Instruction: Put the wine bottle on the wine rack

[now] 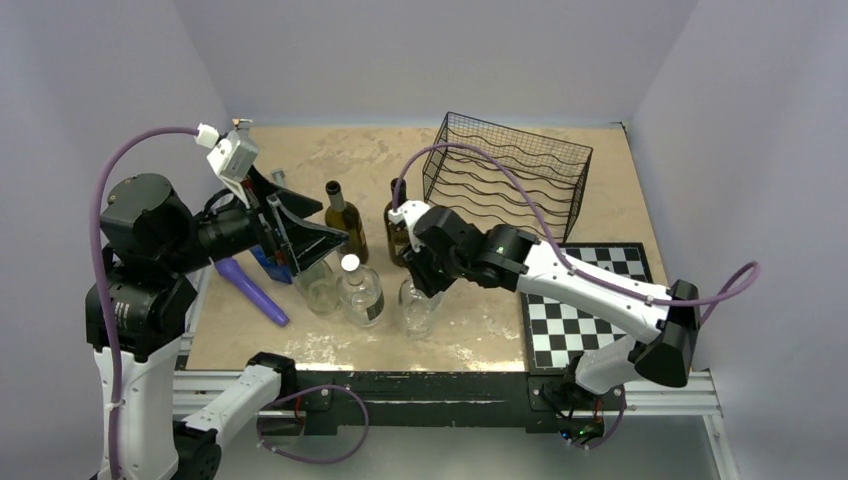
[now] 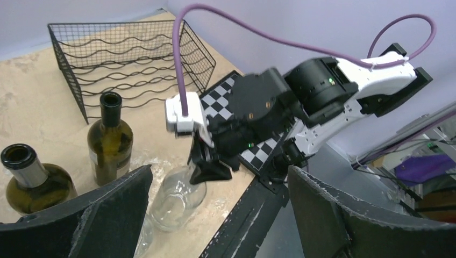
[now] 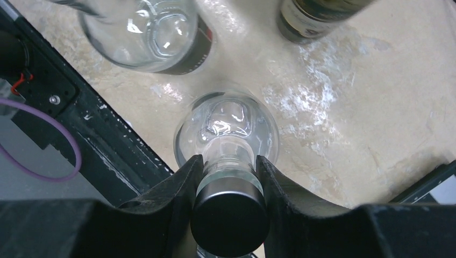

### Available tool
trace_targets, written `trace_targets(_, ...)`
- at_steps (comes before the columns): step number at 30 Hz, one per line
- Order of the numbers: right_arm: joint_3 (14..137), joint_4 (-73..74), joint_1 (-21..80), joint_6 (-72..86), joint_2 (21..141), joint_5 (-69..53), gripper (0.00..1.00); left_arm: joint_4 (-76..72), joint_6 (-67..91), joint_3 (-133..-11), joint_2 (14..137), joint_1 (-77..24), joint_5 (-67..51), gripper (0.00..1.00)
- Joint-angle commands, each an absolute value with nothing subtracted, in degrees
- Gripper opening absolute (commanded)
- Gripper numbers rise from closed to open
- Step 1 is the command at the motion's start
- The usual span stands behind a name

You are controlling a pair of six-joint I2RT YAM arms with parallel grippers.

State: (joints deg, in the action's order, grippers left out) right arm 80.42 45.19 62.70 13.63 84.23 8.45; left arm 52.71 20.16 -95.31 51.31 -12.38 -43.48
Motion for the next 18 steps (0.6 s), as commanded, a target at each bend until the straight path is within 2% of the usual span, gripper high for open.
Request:
trace_targets(1, 72.9, 41.2, 54.9, 16.6, 77.7, 3.3, 0.00, 48.2, 21.5, -91.8, 52.1, -13.2, -48.2, 0.99)
trace_targets(8, 60.2, 31.4, 40.3, 20.8, 67.9, -14.3, 0.00, 44.1, 22.3, -84.2, 52.3, -17.7, -46.9, 0.99)
trace_targets(14, 51.5, 24.4, 32.7, 25.9, 64.8, -25.8, 0.00, 37.0, 25.7, -78.2, 54.6, -28.8, -41.5, 0.99)
trace_targets(18, 41.6, 14.5, 24.3, 31.1, 63.1, -36.9, 0.00, 33.7, 23.6, -74.8, 57.0, -40.9, -29.4, 0.99)
